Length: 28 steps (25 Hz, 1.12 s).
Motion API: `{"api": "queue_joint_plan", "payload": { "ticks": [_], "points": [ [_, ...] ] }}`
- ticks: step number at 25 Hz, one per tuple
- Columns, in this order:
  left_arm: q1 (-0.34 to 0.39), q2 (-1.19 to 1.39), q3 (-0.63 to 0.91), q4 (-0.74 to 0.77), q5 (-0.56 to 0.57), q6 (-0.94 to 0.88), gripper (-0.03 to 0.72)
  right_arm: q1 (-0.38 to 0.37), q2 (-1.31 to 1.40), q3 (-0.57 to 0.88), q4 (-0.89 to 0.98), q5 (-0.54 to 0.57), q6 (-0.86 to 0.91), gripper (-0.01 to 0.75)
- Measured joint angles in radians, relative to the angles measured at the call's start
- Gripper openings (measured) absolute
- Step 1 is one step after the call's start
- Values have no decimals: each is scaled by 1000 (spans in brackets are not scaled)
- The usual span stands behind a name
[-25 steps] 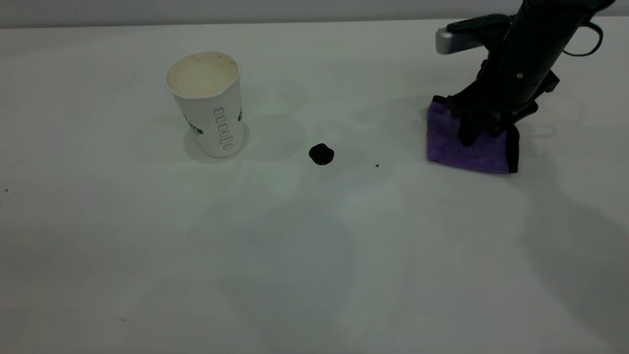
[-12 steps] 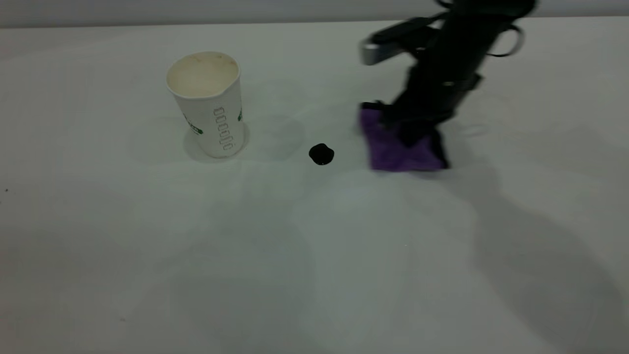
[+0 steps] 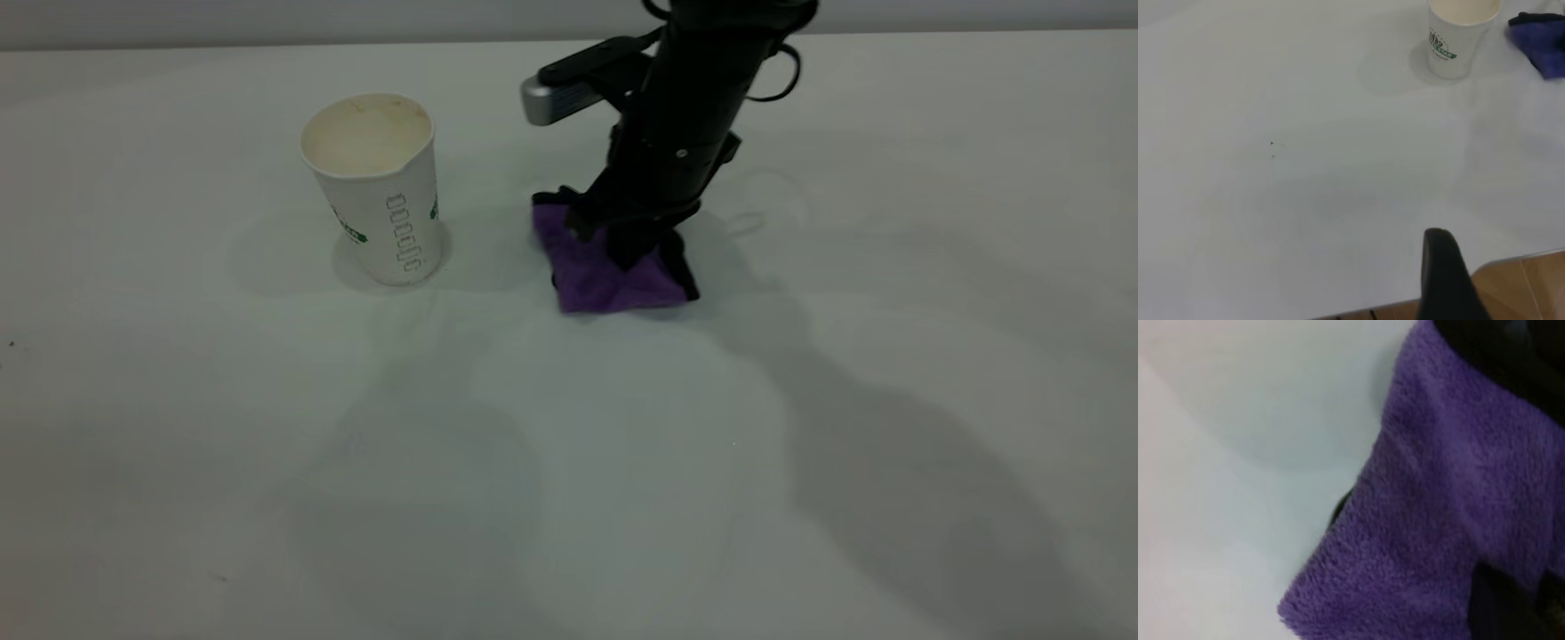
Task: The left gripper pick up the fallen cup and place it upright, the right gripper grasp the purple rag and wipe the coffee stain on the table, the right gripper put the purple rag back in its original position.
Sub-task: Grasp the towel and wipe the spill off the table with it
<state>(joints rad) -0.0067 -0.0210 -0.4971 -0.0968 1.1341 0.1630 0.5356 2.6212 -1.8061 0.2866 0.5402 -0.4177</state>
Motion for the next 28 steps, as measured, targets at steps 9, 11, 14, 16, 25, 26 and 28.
{"api": "queue_joint_plan", "payload": {
  "ticks": [9,11,14,16,25,26,28],
  "points": [
    [0,0,0,0,0,0,469,85,3,-9,9,111,-1,46],
    [0,0,0,0,0,0,469,96,3,-9,11,164,-13,46],
    [0,0,0,0,0,0,469,103,3,-9,-20,255,-51,47],
    [0,0,0,0,0,0,469,101,3,-9,-75,286,-41,47],
    [0,0,0,0,0,0,469,19,16,-100,-447,254,407,48],
    [0,0,0,0,0,0,469,12,17,-119,-455,241,425,48],
    [0,0,0,0,0,0,469,11,18,-146,-449,214,444,48]
  ]
}}
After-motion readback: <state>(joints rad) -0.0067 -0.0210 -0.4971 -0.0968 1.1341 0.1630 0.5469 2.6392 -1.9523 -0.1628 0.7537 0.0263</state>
